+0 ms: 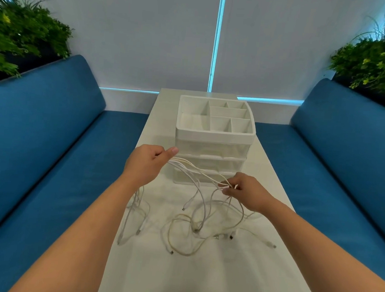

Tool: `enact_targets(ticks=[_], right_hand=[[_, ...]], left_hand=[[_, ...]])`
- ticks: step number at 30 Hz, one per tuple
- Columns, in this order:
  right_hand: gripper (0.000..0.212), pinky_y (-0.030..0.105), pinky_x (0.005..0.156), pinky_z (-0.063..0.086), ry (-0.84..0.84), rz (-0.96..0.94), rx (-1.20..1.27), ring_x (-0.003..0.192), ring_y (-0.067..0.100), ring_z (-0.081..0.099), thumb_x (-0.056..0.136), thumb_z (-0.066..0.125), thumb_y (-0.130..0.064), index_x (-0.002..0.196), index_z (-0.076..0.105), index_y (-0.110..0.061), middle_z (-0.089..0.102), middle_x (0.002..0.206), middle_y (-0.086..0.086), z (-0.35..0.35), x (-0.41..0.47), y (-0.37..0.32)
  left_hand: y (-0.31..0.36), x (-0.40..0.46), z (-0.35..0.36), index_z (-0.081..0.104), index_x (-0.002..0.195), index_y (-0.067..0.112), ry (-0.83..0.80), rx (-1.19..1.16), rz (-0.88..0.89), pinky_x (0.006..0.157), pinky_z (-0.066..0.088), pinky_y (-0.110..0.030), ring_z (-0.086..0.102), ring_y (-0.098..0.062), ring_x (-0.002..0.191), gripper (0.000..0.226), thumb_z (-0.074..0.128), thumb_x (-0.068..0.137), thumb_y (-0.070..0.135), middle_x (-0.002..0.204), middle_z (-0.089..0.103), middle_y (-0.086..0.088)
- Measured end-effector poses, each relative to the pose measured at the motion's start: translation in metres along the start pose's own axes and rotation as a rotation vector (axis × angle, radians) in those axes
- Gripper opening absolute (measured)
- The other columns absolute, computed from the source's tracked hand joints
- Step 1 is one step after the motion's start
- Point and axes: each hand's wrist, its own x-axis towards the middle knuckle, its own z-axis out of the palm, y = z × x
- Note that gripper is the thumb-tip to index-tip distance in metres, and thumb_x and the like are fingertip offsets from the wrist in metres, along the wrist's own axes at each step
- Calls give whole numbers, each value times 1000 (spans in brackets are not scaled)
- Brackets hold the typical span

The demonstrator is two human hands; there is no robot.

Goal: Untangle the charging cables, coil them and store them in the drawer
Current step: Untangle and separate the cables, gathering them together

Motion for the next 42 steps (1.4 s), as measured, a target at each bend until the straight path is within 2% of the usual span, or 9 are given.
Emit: enact_targets(ticks=[3,7,15,23,26,29,32,37,42], right_hand=[[15,17,64,51,151,89,330,69,11,67,87,72,-23,98,72,-13,69,77,-1,3,-1,-1],[18,13,67,47,264,69,383,72,7,70,86,73,-27,78,73,-11,73,73,-2,3,1,-6],[17,27,77,58,305,-54,861,74,17,67,90,67,-20,98,74,-7,67,80,12,-18,0,-48],[14,18,72,40,180,-149,179,74,6,53,93,63,-29,102,74,-27,52,80,1,-2,-1,0],[32,16,74,38,102,-204,-105,84,13,52,100,51,-20,128,61,-33,51,89,1,12,-1,18],[31,10,71,42,182,-124,138,77,11,55,103,43,-19,129,58,-28,51,93,0,17,-2,16],[23,21,63,45,248,-41,356,63,12,51,103,43,-31,106,64,-22,52,80,0,17,0,10],[34,27,68,42,246,-81,115,67,9,51,103,37,-40,86,58,-19,60,75,-4,23,-2,10],[34,34,71,48,137,-125,-250,78,11,55,101,31,-50,97,54,-25,55,89,-9,26,-4,26]], left_hand=[[-4,-2,-1,27,51,18,13,11,-13,56,29,-33,27,-14,50,64,58,91,57,43,24,10],[-6,-6,0,29,51,18,9,67,-16,54,28,-32,28,-14,50,63,56,91,59,45,25,9],[-4,-8,6,36,53,17,3,214,-21,50,27,-27,33,-15,49,61,50,92,61,48,34,5],[-5,-4,-6,27,53,17,114,12,-61,57,27,-34,28,-18,53,63,58,92,55,51,28,1],[-1,-7,-3,26,53,17,95,-75,-73,57,27,-33,27,-16,52,63,61,91,53,50,26,4],[3,-10,-1,27,53,17,87,-129,-85,56,27,-30,26,-13,50,62,62,91,51,48,25,7],[6,-10,-3,28,55,14,113,-176,-81,53,25,-29,24,-12,50,61,62,92,49,51,25,4],[13,-9,-7,35,58,7,148,-228,-78,50,25,-25,24,-9,49,59,61,93,47,54,26,0],[13,-12,-8,33,57,11,96,-202,-92,47,25,-20,25,-8,47,59,60,93,50,53,28,2]])
